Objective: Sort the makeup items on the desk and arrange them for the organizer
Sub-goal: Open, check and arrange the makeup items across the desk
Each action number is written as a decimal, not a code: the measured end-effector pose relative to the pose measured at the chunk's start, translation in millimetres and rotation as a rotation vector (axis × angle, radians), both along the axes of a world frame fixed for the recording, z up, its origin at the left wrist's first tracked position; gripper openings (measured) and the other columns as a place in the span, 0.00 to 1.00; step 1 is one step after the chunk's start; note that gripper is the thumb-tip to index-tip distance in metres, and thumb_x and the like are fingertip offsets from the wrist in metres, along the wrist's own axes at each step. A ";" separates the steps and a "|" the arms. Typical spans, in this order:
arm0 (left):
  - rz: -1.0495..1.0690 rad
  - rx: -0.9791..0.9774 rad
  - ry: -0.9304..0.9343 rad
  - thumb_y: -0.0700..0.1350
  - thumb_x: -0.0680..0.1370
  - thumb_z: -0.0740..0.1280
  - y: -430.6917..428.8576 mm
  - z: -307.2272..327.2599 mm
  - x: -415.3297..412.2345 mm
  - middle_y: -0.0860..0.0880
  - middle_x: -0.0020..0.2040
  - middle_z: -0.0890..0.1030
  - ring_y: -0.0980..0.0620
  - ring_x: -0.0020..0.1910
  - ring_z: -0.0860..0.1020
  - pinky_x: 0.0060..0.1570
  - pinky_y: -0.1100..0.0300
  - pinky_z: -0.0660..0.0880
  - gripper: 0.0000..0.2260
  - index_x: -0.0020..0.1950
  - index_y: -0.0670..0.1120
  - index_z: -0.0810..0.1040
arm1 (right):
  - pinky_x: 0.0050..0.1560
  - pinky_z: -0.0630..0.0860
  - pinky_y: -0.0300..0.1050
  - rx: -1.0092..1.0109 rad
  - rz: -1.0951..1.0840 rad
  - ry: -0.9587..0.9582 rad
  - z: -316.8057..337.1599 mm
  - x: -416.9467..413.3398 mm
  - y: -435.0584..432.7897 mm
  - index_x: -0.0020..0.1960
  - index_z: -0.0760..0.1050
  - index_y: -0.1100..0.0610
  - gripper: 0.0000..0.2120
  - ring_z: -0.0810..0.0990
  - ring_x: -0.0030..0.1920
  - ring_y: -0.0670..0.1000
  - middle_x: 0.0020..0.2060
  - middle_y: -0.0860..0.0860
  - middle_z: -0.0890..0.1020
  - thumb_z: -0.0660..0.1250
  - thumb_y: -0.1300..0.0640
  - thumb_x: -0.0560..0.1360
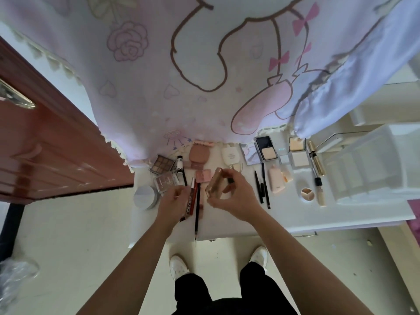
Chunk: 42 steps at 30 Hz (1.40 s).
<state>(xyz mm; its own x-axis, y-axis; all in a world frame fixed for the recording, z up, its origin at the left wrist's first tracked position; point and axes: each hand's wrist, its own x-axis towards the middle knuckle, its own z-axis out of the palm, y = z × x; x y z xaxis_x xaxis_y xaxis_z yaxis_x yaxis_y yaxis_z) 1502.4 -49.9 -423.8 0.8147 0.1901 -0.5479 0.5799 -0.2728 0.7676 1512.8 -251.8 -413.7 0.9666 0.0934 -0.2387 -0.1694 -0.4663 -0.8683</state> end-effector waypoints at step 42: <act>0.003 -0.802 0.181 0.77 0.71 0.51 -5.5 93.2 26.1 0.37 0.66 0.77 0.35 0.64 0.76 0.63 0.40 0.72 0.43 0.65 0.44 0.81 | 0.72 0.65 0.50 -0.385 0.592 -0.204 105.3 11.7 10.7 0.80 0.55 0.46 0.53 0.62 0.72 0.49 0.75 0.45 0.64 0.79 0.36 0.62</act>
<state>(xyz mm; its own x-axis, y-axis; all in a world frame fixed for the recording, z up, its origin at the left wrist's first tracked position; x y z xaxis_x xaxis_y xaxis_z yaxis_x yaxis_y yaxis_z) 1528.5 -55.4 -330.6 0.7005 -0.3131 -0.6413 0.7136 0.3209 0.6228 1524.4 -241.1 -308.5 0.8089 0.5594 -0.1808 0.3528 -0.7078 -0.6120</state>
